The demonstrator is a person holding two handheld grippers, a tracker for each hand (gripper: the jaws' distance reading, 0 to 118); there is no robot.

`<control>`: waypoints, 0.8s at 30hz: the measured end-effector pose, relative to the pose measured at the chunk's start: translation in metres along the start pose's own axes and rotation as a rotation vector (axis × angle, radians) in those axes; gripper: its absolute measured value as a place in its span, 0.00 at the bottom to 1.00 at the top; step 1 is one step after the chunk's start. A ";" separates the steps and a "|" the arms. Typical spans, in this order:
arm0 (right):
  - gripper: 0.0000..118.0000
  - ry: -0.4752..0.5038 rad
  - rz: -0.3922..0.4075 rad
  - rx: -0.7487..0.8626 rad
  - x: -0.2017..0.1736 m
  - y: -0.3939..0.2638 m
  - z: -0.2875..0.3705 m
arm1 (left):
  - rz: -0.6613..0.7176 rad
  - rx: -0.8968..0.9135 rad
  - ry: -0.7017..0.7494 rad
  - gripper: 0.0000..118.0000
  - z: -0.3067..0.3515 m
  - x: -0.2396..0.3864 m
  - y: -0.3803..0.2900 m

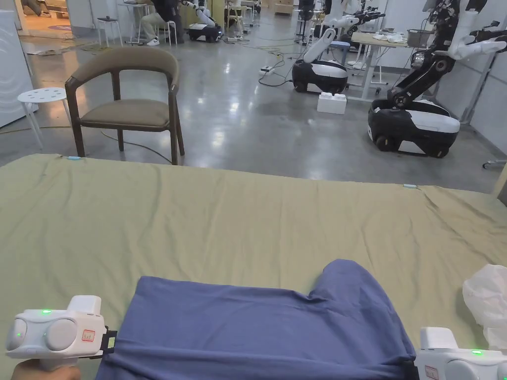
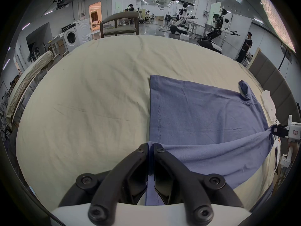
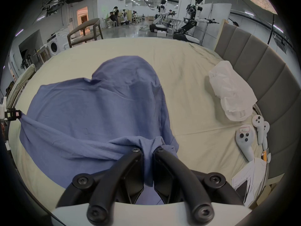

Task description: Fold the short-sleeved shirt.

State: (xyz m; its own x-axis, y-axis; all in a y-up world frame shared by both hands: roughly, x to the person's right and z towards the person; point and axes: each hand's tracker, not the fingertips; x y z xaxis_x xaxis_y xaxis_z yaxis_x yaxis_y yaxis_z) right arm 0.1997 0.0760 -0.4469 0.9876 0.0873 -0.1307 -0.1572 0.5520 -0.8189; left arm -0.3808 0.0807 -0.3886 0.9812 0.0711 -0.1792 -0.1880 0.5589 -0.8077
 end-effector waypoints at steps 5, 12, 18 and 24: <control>0.30 -0.031 -0.090 0.059 0.003 -0.004 0.013 | 0.027 0.055 0.014 0.39 0.011 0.004 -0.006; 0.47 -0.010 -0.097 0.401 -0.018 -0.001 0.084 | -0.031 0.279 -0.028 0.49 0.069 0.023 -0.011; 0.48 -0.029 -0.136 0.730 -0.062 -0.013 0.156 | -0.065 0.572 0.013 0.32 0.131 0.052 -0.029; 0.41 -0.072 -0.136 0.901 -0.091 -0.035 0.198 | -0.079 0.769 0.061 0.11 0.175 0.065 -0.056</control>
State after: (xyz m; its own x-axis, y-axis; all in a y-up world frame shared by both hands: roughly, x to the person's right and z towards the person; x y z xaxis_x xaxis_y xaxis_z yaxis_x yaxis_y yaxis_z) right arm 0.1154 0.2131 -0.2959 0.9999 0.0092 -0.0054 -0.0096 0.9971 -0.0749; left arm -0.2994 0.1986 -0.2568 0.9822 -0.0265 -0.1860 -0.0126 0.9784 -0.2064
